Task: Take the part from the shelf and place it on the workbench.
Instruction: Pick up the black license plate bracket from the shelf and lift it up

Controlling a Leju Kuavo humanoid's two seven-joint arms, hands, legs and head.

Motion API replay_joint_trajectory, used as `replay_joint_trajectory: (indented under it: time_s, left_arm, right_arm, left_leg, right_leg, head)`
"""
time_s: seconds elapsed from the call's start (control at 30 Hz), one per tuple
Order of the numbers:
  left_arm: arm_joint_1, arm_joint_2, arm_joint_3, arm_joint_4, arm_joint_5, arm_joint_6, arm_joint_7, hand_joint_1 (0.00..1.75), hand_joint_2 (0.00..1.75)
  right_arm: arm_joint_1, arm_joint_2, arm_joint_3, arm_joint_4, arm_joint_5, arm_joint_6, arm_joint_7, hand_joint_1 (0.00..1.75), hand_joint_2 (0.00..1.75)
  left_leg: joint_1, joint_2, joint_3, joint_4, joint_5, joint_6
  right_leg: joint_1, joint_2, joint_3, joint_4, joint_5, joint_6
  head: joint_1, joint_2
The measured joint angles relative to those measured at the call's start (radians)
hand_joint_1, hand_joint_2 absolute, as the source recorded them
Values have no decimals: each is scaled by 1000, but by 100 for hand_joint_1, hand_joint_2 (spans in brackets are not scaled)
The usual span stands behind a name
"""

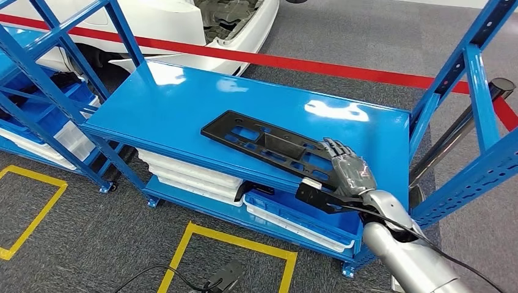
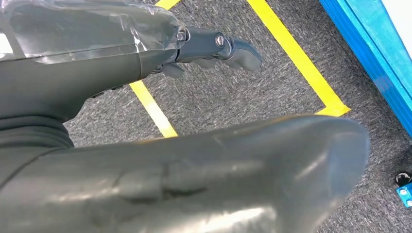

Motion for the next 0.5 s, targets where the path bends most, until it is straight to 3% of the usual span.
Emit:
replay_joint_trajectory:
  time_s: [0.5]
  left_arm:
    - [6, 0, 0, 0, 31, 8, -1, 0, 0]
  right_arm:
    - [-16, -7, 74, 98, 202, 69, 126, 0, 175]
  left_leg:
    - [0, 0, 0, 0, 0, 0]
  right_leg:
    - [0, 0, 0, 0, 0, 0]
  head:
    - [0, 0]
